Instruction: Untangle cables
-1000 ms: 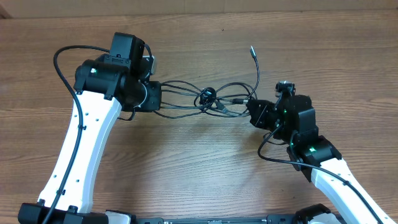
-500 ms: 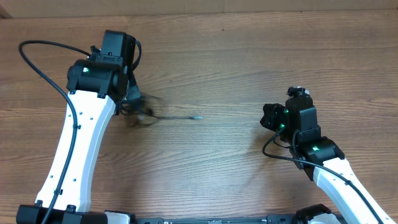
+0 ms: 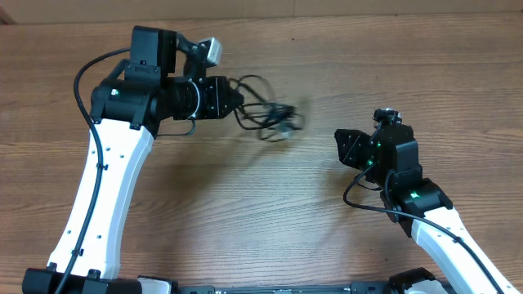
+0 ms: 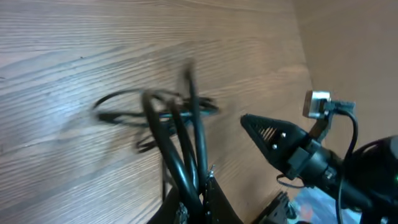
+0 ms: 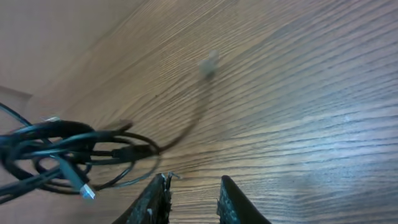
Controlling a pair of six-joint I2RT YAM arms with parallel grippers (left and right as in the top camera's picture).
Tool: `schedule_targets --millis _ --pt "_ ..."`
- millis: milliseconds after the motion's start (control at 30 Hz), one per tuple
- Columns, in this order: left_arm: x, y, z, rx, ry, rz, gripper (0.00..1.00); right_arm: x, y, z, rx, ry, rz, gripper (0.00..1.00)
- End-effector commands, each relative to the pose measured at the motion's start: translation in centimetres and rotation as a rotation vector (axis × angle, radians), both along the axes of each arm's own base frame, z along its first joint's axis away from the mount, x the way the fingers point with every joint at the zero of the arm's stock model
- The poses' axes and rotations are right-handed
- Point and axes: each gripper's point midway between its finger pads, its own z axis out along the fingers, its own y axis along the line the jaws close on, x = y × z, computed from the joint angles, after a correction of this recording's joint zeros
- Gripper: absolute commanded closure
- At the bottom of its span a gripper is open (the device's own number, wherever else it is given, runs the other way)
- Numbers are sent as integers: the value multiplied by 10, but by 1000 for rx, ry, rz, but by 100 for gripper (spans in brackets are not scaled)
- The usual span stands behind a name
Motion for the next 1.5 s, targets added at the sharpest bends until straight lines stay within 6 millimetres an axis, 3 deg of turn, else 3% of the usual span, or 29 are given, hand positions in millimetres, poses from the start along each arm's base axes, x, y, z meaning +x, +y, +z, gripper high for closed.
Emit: schedule_targets --millis 0,33,100,133,167,200,233,267,300,633,800,967,1067,1300,1467 --pt "6 16 -11 132 -24 56 96 -1 4 3 9 -8 23 73" --pt "9 33 -33 237 34 145 96 -2 4 1 8 -2 24 71" --pt "8 37 -44 264 71 170 93 -2 4 1 7 1 25 70" --pt "8 37 -51 265 96 175 86 -3 4 1 7 2 24 70" --pt "8 36 -63 271 135 179 60 -3 4 0 7 2 24 69" --pt "9 36 -68 277 150 180 43 -2 4 1 7 1 24 67" --pt "10 36 -73 281 161 179 33 -3 4 1 7 2 24 67" --pt "11 35 -77 285 173 178 7 -3 4 0 7 3 24 66" --pt "13 35 -82 289 185 177 0 -3 4 0 6 6 24 65" --pt "18 35 -114 317 274 183 0 -4 3 -1 8 11 22 59" --pt "23 47 -126 341 362 355 19 -4 3 -1 7 11 22 57" --pt "25 49 -134 286 487 560 23 -4 3 -1 7 11 22 56" --pt "32 44 -143 263 520 628 32 -4 3 -1 7 12 22 56" --pt "43 23 -178 278 555 623 39 -10 2 -9 -4 51 21 56" --pt "45 25 -207 348 575 635 43 -11 1 -11 -6 61 22 56"
